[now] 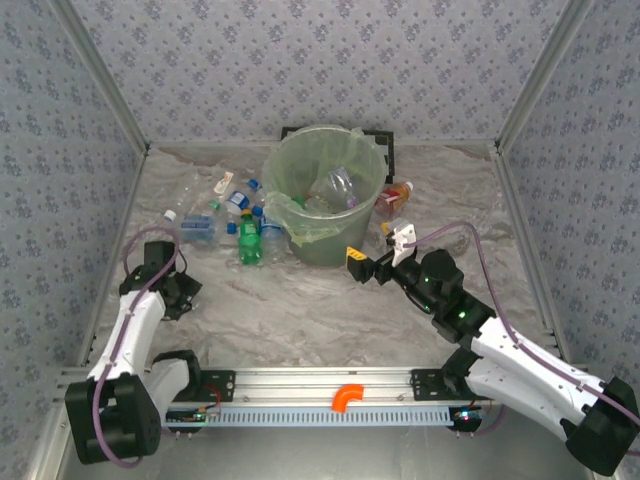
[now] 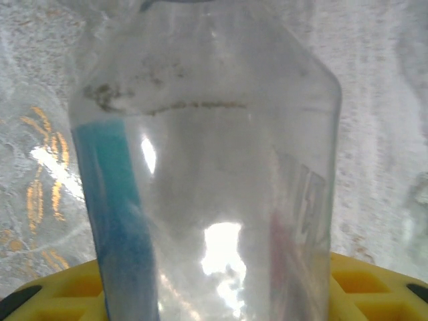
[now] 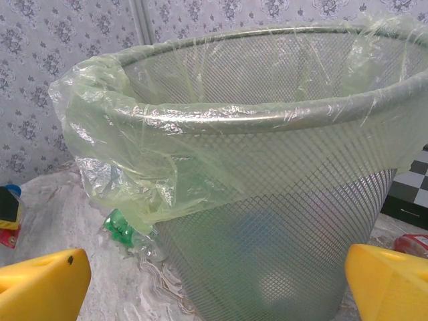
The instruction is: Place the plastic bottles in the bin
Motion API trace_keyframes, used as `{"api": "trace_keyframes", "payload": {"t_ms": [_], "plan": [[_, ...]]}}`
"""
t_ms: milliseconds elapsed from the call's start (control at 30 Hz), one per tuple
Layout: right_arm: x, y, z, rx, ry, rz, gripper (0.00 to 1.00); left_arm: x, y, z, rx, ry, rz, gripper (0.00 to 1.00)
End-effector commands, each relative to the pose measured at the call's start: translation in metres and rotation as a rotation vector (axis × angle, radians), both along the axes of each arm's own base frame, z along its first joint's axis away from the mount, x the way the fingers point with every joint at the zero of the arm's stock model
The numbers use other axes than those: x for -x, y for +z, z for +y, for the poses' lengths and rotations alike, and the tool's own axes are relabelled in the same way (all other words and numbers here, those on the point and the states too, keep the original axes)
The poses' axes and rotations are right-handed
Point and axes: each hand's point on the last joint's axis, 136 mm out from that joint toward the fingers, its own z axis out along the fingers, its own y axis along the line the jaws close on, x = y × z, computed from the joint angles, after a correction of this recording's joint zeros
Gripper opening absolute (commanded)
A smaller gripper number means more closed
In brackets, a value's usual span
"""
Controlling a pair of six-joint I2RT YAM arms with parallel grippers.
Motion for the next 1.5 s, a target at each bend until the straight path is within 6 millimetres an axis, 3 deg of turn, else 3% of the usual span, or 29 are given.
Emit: {"api": "trace_keyframes", "payload": {"t_ms": [0,167,400,567,867,1133,1467], "plan": [[-0.001,0.017,-0.001,-0.016,-0.012,-0.04,1.0,-0.018,0.038,-0.009,0.049,-0.027,-0.132,0.52],[-0.001,0.017,0.0,-0.015,-0.008,-0.039,1.0,-0.042,0.097,-0.021,0.028,-0.114,-0.322,0.52],[-0.002,0.016,-0.002,-0.013,-0.022,-0.043,1.0,-0.063,0.177,-0.048,-0.167,-0.328,-0.51,0.5],[-0.002,0.017,-0.004,-0.016,-0.028,-0.048,1.0,-0.074,0.232,-0.086,-0.337,-0.526,-0.683,0.51],[0.001,0.03,-0.012,-0.03,-0.049,-0.084,1.0,-0.077,0.306,-0.16,-0.513,-0.814,-0.925,0.51],[0.008,0.062,-0.021,-0.058,-0.066,-0.114,1.0,-0.083,0.346,-0.216,-0.489,-0.971,-1.054,0.51],[0.009,0.074,-0.034,-0.047,-0.117,-0.071,1.0,-0.101,0.359,-0.281,-0.388,-1.11,-1.141,0.52]]}}
